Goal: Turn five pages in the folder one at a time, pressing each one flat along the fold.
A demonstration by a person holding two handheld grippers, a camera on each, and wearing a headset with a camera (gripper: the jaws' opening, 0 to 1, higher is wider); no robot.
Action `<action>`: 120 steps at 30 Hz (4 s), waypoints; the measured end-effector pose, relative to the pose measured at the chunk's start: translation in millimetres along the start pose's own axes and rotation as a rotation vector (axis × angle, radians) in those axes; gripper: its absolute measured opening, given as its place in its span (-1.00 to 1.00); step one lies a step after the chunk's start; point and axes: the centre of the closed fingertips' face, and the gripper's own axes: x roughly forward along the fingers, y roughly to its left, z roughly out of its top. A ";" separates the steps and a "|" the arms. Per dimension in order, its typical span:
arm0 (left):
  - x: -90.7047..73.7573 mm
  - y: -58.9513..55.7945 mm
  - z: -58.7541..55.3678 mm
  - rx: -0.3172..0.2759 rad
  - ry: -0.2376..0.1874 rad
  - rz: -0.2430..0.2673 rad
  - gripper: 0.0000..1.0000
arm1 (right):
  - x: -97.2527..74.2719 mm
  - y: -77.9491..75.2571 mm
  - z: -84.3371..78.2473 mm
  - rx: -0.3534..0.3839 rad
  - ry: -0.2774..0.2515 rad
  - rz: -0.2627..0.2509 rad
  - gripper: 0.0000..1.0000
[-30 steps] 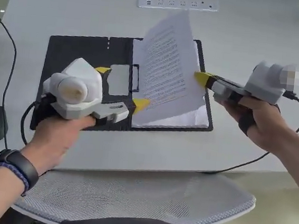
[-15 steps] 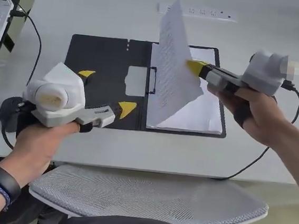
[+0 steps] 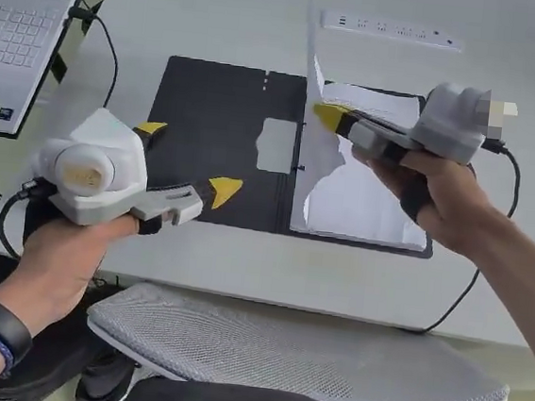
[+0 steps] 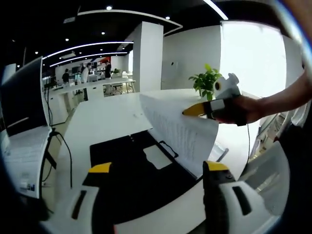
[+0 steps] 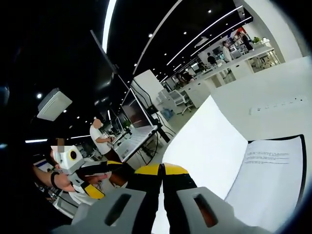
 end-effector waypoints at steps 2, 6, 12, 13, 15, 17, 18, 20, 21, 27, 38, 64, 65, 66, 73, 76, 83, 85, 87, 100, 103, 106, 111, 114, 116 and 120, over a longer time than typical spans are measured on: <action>-3.6 4.2 -0.4 -0.007 -0.004 0.008 0.46 | 8.2 2.3 -3.2 0.005 0.009 0.008 -1.00; -9.8 10.1 -2.9 -0.020 -0.005 0.022 0.45 | 23.0 5.5 -11.2 0.014 0.029 0.021 -1.00; -18.4 18.5 -8.7 -0.039 -0.004 0.039 0.44 | 41.7 8.7 -24.5 0.028 0.063 0.032 -1.00; -19.5 19.7 -9.3 -0.041 -0.003 0.041 0.44 | 44.2 9.1 -26.4 0.031 0.068 0.034 -1.00; -22.4 22.5 -10.3 -0.043 -0.004 0.048 0.44 | 50.5 10.5 -31.2 0.036 0.079 0.038 -1.00; -25.0 24.9 -10.9 -0.045 -0.004 0.053 0.44 | 57.0 10.9 -36.9 0.041 0.094 0.040 -1.00; -26.0 25.8 -10.6 -0.051 -0.007 0.055 0.44 | 61.0 10.8 -40.5 0.045 0.102 0.040 -1.00; -28.5 28.2 -10.7 -0.057 -0.010 0.061 0.45 | 67.4 10.6 -46.7 0.050 0.118 0.041 -1.00; -29.8 29.4 -10.9 -0.059 -0.011 0.064 0.44 | 69.7 10.6 -48.8 0.051 0.123 0.041 -1.00; -37.4 33.1 -14.4 -0.076 -0.009 0.078 0.43 | 84.1 10.0 -62.9 0.067 0.155 0.043 -1.00; -45.3 40.8 -20.1 -0.105 -0.005 0.100 0.44 | 104.9 -2.0 -89.1 0.094 0.224 0.019 -1.00; -49.2 43.9 -26.1 -0.123 0.007 0.111 0.45 | 124.1 -19.8 -137.8 0.161 0.345 -0.036 -0.89; -49.2 44.0 -26.4 -0.122 0.008 0.111 0.44 | 124.5 -19.4 -139.2 0.161 0.349 -0.036 -0.87; -49.3 44.4 -26.8 -0.123 0.009 0.111 0.44 | 124.8 -18.9 -141.1 0.159 0.355 -0.037 -0.85; -51.4 45.8 -28.7 -0.122 0.012 0.116 0.44 | 125.0 -18.9 -149.7 0.161 0.379 -0.044 -0.80; -52.1 45.7 -29.5 -0.121 0.013 0.117 0.44 | 126.1 -23.6 -152.2 0.161 0.384 -0.042 -0.80; -48.8 45.7 -28.8 -0.120 0.012 0.112 0.43 | 124.1 -19.4 -143.7 0.161 0.366 -0.036 -0.80; -46.1 45.8 -28.4 -0.118 0.012 0.108 0.43 | 122.9 -18.1 -139.4 0.159 0.357 -0.035 -0.80; -42.6 46.1 -27.5 -0.114 0.012 0.104 0.42 | 120.9 -16.9 -133.9 0.151 0.344 -0.036 -0.80; -10.3 42.0 -28.4 -0.088 0.028 0.050 0.29 | 101.2 -24.4 -101.3 0.092 0.278 -0.060 -0.88; -0.9 38.9 -31.1 -0.084 0.036 0.033 0.26 | 95.9 -26.4 -94.8 0.083 0.266 -0.067 -0.89; 9.7 33.9 -36.2 -0.078 0.051 0.011 0.22 | 89.5 -27.1 -87.4 0.069 0.250 -0.071 -0.90; 24.2 25.0 -45.7 -0.068 0.082 -0.024 0.11 | 80.0 -29.0 -79.4 0.058 0.231 -0.080 -0.93; 34.2 21.2 -52.8 -0.061 0.101 -0.041 0.07 | 72.8 -28.7 -75.0 0.043 0.221 -0.085 -0.97; 41.3 18.8 -58.3 -0.057 0.116 -0.053 0.04 | 68.6 -29.4 -73.3 0.037 0.218 -0.090 -0.99; 53.6 14.7 -68.1 -0.044 0.142 -0.073 -0.05 | 57.5 -30.1 -69.3 0.026 0.203 -0.097 -1.00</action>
